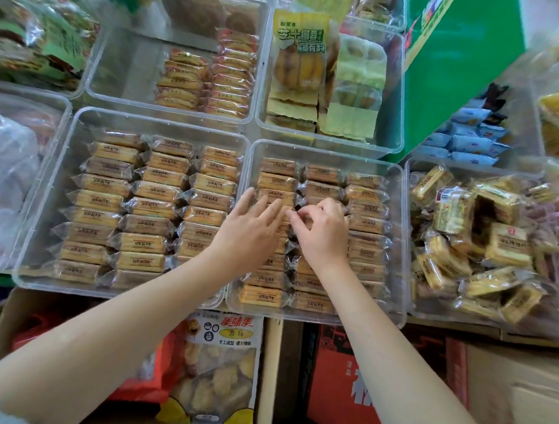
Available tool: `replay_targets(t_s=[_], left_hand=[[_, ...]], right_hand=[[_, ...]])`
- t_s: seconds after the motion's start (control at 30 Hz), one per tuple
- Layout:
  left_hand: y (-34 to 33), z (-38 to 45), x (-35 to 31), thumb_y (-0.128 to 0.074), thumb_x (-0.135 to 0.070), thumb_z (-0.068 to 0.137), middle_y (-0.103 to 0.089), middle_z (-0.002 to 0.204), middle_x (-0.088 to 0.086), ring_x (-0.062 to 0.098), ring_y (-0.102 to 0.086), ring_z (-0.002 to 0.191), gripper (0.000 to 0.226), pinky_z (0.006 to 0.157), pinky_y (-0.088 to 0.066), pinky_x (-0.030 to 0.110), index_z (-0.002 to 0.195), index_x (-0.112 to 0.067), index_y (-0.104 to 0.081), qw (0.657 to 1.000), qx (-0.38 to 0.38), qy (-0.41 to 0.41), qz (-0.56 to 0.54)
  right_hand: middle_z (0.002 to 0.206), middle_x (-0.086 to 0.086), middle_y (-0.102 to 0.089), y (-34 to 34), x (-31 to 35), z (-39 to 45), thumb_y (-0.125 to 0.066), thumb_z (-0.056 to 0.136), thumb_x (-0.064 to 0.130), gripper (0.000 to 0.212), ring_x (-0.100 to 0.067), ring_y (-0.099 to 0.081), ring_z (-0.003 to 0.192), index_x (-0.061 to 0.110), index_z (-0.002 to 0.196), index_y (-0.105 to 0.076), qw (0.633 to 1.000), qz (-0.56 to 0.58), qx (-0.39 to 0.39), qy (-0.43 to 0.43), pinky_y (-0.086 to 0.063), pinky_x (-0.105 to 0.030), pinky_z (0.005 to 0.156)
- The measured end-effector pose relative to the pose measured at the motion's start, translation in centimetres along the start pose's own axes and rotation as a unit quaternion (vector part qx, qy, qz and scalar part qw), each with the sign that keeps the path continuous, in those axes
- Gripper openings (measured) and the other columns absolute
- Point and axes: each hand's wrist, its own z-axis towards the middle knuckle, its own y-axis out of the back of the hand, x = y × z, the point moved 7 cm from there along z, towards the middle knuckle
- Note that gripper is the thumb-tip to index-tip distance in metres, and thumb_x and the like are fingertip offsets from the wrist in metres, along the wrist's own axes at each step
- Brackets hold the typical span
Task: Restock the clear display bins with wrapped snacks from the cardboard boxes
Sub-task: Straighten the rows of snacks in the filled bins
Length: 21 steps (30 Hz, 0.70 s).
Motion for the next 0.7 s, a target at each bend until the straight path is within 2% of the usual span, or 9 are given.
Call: replay_targets(t_s=[0.1, 0.2, 0.27, 0.37, 0.5, 0.53, 0.57, 0.63, 0.7], left_hand=[[0.0, -0.6, 0.4, -0.014, -0.046, 0.106, -0.011, 0.168, 0.004, 0.027, -0.012, 0.155, 0.062, 0.122, 0.009, 0.058, 0.161, -0.016, -0.014, 1.000, 0.008, 0.027, 0.008], [-0.3, -1.3, 0.6, -0.008, -0.047, 0.104, -0.010, 0.168, 0.006, 0.024, -0.006, 0.156, 0.065, 0.121, 0.013, 0.056, 0.161, -0.015, -0.013, 0.998, -0.002, 0.053, -0.025], [-0.6, -2.0, 0.3, -0.002, -0.049, 0.102, -0.011, 0.168, 0.006, 0.024, -0.006, 0.156, 0.069, 0.120, 0.014, 0.056, 0.161, -0.014, -0.012, 0.999, -0.009, 0.046, -0.026], [-1.1, -2.3, -0.6, -0.007, -0.053, 0.104, -0.007, 0.168, 0.005, 0.025, -0.006, 0.156, 0.069, 0.119, 0.016, 0.060, 0.161, -0.014, -0.007, 1.000, 0.013, 0.013, -0.012], [0.7, -1.2, -0.5, -0.016, -0.051, 0.106, -0.022, 0.166, 0.010, 0.028, -0.020, 0.153, 0.066, 0.123, 0.008, 0.056, 0.158, -0.013, -0.027, 0.999, -0.026, 0.026, -0.019], [1.1, -0.8, -0.4, -0.016, -0.049, 0.106, -0.017, 0.167, 0.011, 0.028, -0.016, 0.154, 0.065, 0.123, 0.008, 0.054, 0.159, -0.012, -0.023, 0.999, -0.033, 0.031, -0.029], [1.2, -0.3, -0.3, -0.015, -0.047, 0.107, -0.008, 0.168, 0.011, 0.029, -0.007, 0.155, 0.065, 0.123, 0.009, 0.051, 0.161, -0.011, -0.014, 0.998, -0.035, 0.035, -0.039], [1.1, 1.2, -0.1, -0.011, -0.043, 0.107, 0.009, 0.167, 0.013, 0.029, 0.010, 0.155, 0.064, 0.123, 0.012, 0.046, 0.160, -0.009, 0.003, 0.996, -0.037, 0.056, -0.062], [0.8, 2.8, 0.1, -0.008, -0.044, 0.107, 0.016, 0.166, 0.014, 0.029, 0.018, 0.153, 0.066, 0.124, 0.012, 0.043, 0.158, -0.007, 0.010, 0.991, -0.038, 0.091, -0.093]], right_hand=[[0.093, -0.002, -0.052, -1.0, 0.8, 0.2, -0.068, 0.092, 0.034, 0.021, -0.024, -0.051, 0.097, 0.014, 0.094, -0.077, 0.999, -0.017, 0.041, -0.031, -0.040, -0.038, 0.085], [0.093, 0.002, -0.052, -1.6, 1.3, 0.2, -0.065, 0.094, 0.025, 0.017, -0.025, -0.056, 0.103, 0.014, 0.090, -0.077, 0.992, 0.061, 0.060, -0.096, -0.042, -0.041, 0.095], [0.094, 0.003, -0.052, -1.7, 1.5, 0.2, -0.063, 0.096, 0.026, 0.018, -0.024, -0.056, 0.106, 0.016, 0.092, -0.077, 0.989, 0.075, 0.070, -0.104, -0.040, -0.039, 0.096], [0.102, -0.001, -0.058, -1.3, 1.6, 0.4, -0.058, 0.099, 0.031, 0.023, -0.022, -0.053, 0.106, 0.018, 0.104, -0.076, 0.994, -0.024, 0.093, -0.041, -0.034, -0.038, 0.093], [0.095, -0.006, -0.059, 1.1, 1.1, -0.4, -0.065, 0.091, 0.016, 0.017, -0.027, -0.056, 0.089, 0.012, 0.105, -0.073, 0.996, -0.056, -0.031, 0.059, -0.046, -0.041, 0.078], [0.104, -0.009, -0.061, 1.0, 0.7, -0.5, -0.064, 0.091, 0.014, 0.022, -0.028, -0.058, 0.097, 0.011, 0.112, -0.070, 0.994, -0.073, -0.033, 0.078, -0.049, -0.046, 0.082], [0.120, -0.012, -0.061, 0.6, 0.1, -0.5, -0.060, 0.094, 0.016, 0.030, -0.031, -0.057, 0.112, 0.011, 0.123, -0.065, 0.992, -0.093, -0.015, 0.083, -0.048, -0.050, 0.092], [0.153, -0.014, -0.041, -0.3, -1.4, -0.2, -0.046, 0.102, 0.022, 0.046, -0.030, -0.034, 0.144, 0.010, 0.146, -0.046, 0.990, -0.121, 0.036, 0.064, -0.027, -0.050, 0.117], [0.165, -0.011, -0.020, -0.5, -2.6, 0.4, -0.034, 0.106, 0.026, 0.054, -0.026, -0.011, 0.154, 0.011, 0.157, -0.027, 0.988, -0.135, 0.058, 0.051, -0.007, -0.046, 0.124]])
